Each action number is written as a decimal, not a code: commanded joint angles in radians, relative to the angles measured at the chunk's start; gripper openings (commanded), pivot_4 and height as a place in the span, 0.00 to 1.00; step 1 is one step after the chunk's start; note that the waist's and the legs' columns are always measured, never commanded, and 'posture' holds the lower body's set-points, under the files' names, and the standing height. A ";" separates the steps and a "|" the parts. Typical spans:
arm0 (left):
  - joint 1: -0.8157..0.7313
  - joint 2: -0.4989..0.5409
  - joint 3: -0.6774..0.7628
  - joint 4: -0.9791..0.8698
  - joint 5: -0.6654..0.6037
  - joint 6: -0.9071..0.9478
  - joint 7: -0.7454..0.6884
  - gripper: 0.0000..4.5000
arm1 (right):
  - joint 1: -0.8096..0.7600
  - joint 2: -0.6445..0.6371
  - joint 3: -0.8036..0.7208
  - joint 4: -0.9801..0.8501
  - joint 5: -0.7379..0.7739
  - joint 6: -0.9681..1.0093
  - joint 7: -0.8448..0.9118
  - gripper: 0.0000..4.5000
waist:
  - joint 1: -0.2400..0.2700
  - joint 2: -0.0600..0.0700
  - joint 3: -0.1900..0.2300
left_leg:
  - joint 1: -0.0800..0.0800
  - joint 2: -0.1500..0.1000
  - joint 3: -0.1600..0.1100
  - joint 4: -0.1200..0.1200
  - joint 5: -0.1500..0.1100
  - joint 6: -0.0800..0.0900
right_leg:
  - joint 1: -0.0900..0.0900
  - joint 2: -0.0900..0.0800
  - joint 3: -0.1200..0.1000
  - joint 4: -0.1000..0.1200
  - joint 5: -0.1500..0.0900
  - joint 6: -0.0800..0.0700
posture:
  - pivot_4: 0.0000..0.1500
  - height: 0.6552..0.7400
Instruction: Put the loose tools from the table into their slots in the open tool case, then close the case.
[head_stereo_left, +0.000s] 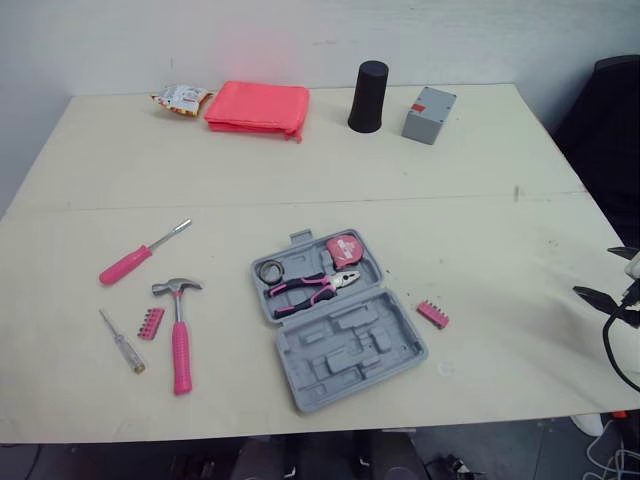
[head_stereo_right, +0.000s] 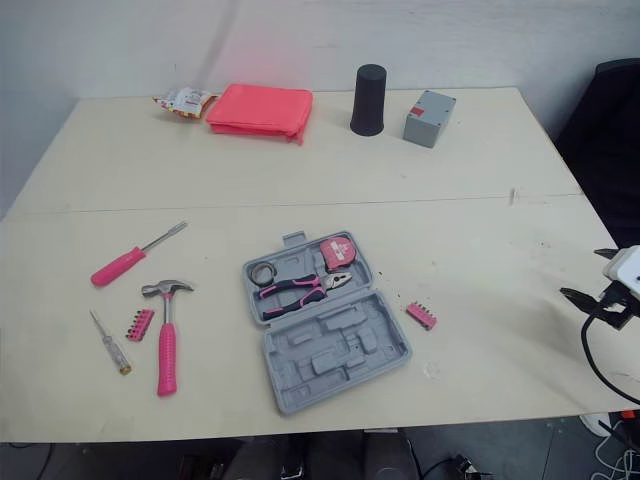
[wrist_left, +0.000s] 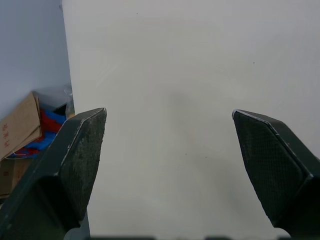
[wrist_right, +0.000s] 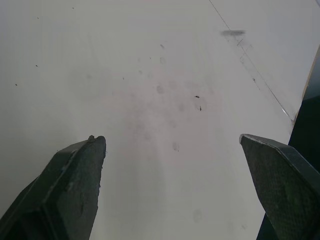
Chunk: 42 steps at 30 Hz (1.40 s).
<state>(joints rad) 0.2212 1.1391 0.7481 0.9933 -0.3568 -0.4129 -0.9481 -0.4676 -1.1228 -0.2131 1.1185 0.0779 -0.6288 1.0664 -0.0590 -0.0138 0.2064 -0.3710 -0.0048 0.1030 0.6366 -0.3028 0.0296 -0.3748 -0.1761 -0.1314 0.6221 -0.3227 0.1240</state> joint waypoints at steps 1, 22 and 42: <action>0.022 -0.017 0.047 -0.062 -0.054 0.049 -0.021 0.90 | -0.016 -0.003 -0.011 -0.029 0.014 0.006 0.003 1.00 | 0.000 0.000 0.000 | 0.000 0.000 0.000 0.000 0.000 0.000 | 0.000 0.000 0.000 0.000 0.000 0.000 | 1.00 1.00; 0.142 -0.338 -0.347 -1.568 -0.165 0.776 0.248 0.95 | -0.032 0.305 0.202 -0.594 0.129 0.309 0.265 1.00 | 0.034 0.002 -0.001 | -0.004 0.005 -0.006 0.015 -0.003 0.000 | 0.005 0.010 0.007 0.000 0.003 -0.003 | 1.00 1.00; -0.130 -0.490 -0.779 -1.520 0.047 0.956 0.387 0.02 | -0.157 0.454 0.370 -0.585 -0.026 0.264 0.201 0.02 | 0.033 0.002 -0.001 | -0.004 0.006 -0.006 0.018 0.000 0.005 | 0.007 0.011 0.000 0.000 0.003 -0.003 | 1.00 1.00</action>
<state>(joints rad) 0.0961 0.6572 -0.0195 -0.5244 -0.3100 0.5375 -0.5588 -0.6141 -0.6722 0.1526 0.5545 0.0474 -0.3636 1.2613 -0.0257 -0.0113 0.2055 -0.3748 0.0015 0.0967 0.6546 -0.3030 0.0341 -0.3672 -0.1647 -0.1312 0.6219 -0.3200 0.1211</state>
